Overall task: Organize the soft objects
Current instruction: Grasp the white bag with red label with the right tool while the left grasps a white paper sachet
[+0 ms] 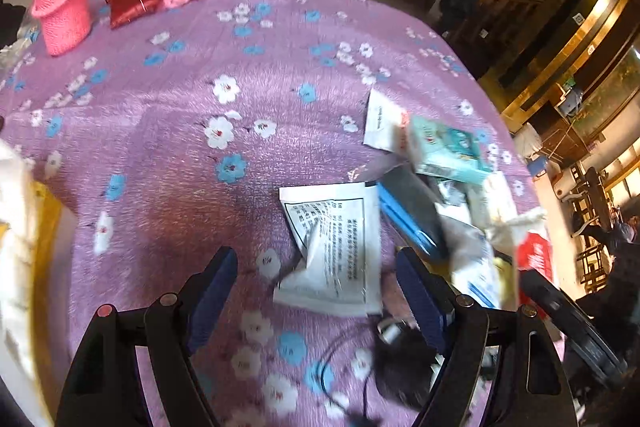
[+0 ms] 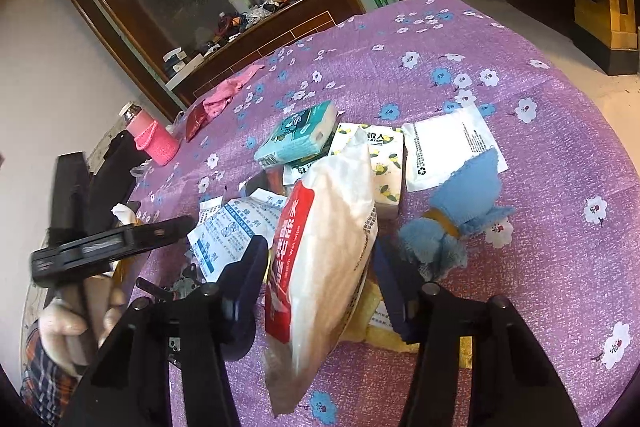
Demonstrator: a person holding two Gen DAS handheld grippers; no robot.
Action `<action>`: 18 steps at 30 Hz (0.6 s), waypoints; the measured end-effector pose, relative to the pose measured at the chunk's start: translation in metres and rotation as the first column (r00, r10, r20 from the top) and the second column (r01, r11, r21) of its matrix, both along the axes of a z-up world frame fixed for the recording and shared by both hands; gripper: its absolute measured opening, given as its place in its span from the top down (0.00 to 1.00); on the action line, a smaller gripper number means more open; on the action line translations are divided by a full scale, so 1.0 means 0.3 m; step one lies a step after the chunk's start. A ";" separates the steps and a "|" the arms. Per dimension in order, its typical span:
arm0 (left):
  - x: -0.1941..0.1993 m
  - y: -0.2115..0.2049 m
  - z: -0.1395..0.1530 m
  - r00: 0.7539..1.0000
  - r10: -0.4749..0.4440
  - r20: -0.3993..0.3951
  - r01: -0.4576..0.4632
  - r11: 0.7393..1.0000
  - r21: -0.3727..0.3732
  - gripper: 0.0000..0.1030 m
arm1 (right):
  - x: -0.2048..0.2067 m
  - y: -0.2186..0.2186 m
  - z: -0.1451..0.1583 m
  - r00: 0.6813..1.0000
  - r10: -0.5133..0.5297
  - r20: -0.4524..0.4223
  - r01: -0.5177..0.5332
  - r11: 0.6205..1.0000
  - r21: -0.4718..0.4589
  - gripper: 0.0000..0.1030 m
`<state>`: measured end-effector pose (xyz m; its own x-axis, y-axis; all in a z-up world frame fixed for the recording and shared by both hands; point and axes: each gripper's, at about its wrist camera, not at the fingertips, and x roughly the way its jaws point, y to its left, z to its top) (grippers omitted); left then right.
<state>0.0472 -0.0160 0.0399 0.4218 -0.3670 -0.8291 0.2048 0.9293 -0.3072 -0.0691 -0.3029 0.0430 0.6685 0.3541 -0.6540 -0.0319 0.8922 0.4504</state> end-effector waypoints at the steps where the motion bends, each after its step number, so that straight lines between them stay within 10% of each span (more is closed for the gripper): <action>1: 0.013 -0.006 -0.016 1.000 0.001 -0.007 -0.001 1.000 0.001 0.19 | -0.001 0.002 0.001 1.000 0.000 0.003 0.000 1.000 -0.004 0.48; 11: 0.071 -0.099 -0.087 0.998 -0.039 0.047 0.035 0.995 0.097 0.20 | -0.002 0.007 0.003 1.000 -0.003 0.003 0.003 1.000 -0.010 0.48; 14: 0.061 -0.133 -0.094 0.991 -0.097 0.088 0.083 0.986 0.147 0.58 | -0.004 0.013 0.008 1.000 -0.005 0.014 0.005 1.000 -0.030 0.52; 18: 0.051 -0.148 -0.087 0.981 -0.155 0.118 0.134 0.976 0.169 0.69 | -0.016 0.024 0.021 0.999 -0.011 0.042 0.014 0.997 -0.069 0.58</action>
<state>0.0625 -0.0605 0.0138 0.4816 -0.2998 -0.8235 0.3692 0.9216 -0.1196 -0.0740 -0.2957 0.0493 0.6995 0.3003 -0.6485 -0.0380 0.9218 0.3858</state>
